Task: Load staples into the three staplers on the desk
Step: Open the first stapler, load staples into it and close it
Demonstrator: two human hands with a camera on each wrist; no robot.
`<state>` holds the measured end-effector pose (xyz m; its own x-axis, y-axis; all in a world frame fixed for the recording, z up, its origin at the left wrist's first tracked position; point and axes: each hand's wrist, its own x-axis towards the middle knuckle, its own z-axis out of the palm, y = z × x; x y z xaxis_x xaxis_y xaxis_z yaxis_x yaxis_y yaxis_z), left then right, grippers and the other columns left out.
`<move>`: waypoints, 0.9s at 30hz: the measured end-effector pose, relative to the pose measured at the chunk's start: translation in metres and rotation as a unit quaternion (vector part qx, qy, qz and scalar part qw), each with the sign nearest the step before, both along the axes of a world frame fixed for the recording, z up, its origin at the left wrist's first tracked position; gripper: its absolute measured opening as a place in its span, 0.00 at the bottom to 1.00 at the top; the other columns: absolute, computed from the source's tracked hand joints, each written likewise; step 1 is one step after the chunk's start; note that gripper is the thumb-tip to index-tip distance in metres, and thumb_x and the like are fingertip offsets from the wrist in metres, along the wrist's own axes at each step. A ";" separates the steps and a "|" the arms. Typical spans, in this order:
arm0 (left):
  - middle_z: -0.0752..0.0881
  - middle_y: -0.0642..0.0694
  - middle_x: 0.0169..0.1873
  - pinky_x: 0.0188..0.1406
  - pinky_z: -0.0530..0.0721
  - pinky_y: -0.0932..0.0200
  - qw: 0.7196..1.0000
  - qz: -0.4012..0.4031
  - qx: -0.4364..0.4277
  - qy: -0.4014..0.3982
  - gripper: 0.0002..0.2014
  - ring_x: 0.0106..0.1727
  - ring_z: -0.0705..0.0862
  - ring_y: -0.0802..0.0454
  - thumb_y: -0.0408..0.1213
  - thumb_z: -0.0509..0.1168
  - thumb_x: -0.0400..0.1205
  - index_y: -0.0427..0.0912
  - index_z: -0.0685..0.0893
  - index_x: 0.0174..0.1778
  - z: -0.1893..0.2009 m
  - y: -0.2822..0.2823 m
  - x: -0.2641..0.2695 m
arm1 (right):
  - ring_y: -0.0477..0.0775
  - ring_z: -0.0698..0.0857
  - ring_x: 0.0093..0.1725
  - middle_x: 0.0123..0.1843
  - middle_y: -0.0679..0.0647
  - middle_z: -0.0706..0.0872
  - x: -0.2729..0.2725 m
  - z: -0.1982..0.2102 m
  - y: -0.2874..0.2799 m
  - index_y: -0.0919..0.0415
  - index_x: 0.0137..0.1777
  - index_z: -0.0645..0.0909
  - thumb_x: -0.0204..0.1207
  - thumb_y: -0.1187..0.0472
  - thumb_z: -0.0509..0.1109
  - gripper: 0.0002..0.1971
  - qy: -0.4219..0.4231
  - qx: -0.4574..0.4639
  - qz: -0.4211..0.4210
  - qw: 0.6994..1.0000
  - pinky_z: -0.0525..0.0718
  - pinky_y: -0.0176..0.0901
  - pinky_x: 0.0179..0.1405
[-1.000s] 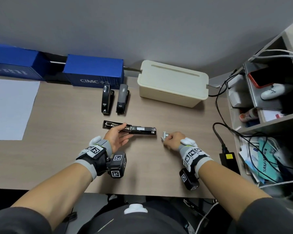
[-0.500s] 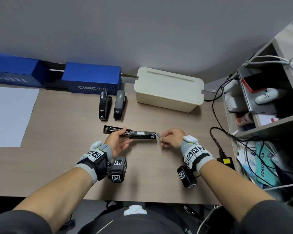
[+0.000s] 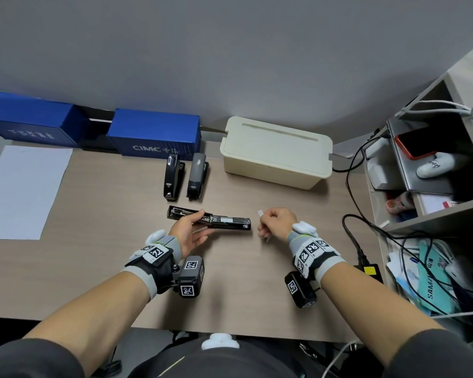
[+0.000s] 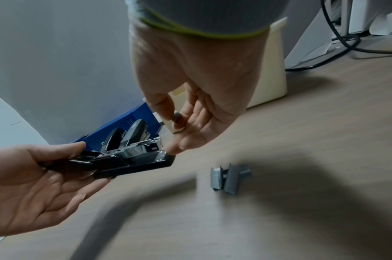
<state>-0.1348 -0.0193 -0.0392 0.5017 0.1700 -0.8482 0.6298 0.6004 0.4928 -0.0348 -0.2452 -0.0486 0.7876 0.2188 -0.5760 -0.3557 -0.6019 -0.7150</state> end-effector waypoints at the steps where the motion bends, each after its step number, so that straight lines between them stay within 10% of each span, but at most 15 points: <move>1: 0.90 0.45 0.51 0.41 0.77 0.60 1.000 0.000 0.000 0.002 0.08 0.53 0.90 0.46 0.46 0.67 0.83 0.46 0.83 0.50 -0.001 0.001 -0.001 | 0.63 0.89 0.30 0.32 0.61 0.91 0.000 -0.002 0.000 0.61 0.32 0.79 0.73 0.63 0.65 0.08 -0.001 -0.002 -0.009 1.000 0.88 0.51 0.33; 9: 0.91 0.45 0.50 0.40 0.78 0.60 1.000 0.007 0.005 0.009 0.08 0.53 0.91 0.46 0.47 0.67 0.83 0.46 0.83 0.50 -0.007 0.008 -0.006 | 0.48 0.84 0.22 0.27 0.53 0.89 -0.004 -0.020 -0.004 0.58 0.35 0.76 0.80 0.51 0.63 0.14 -0.008 -0.052 0.033 0.998 0.81 0.39 0.29; 27: 0.90 0.43 0.59 0.37 0.80 0.60 0.999 0.016 0.018 -0.024 0.12 0.57 0.90 0.44 0.46 0.68 0.82 0.46 0.82 0.58 0.012 0.018 -0.002 | 0.52 0.88 0.28 0.34 0.62 0.89 0.011 0.016 0.006 0.62 0.39 0.84 0.73 0.71 0.71 0.05 -0.007 0.023 0.005 1.000 0.84 0.39 0.28</move>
